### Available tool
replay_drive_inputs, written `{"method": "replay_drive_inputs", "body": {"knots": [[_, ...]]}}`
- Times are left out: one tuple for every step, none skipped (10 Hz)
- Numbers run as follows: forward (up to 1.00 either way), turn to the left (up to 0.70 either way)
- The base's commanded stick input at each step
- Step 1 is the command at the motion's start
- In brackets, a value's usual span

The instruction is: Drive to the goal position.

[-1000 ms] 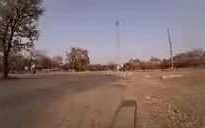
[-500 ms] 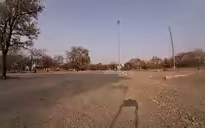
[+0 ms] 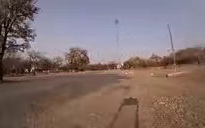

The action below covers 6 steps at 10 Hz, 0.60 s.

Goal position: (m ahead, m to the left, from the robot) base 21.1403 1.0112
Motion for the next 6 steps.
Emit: {"method": "replay_drive_inputs", "body": {"knots": [[0.70,0.00],[0.70,0.00],[0.70,0.00],[0.70,0.00],[0.70,0.00],[0.70,0.00]]}}
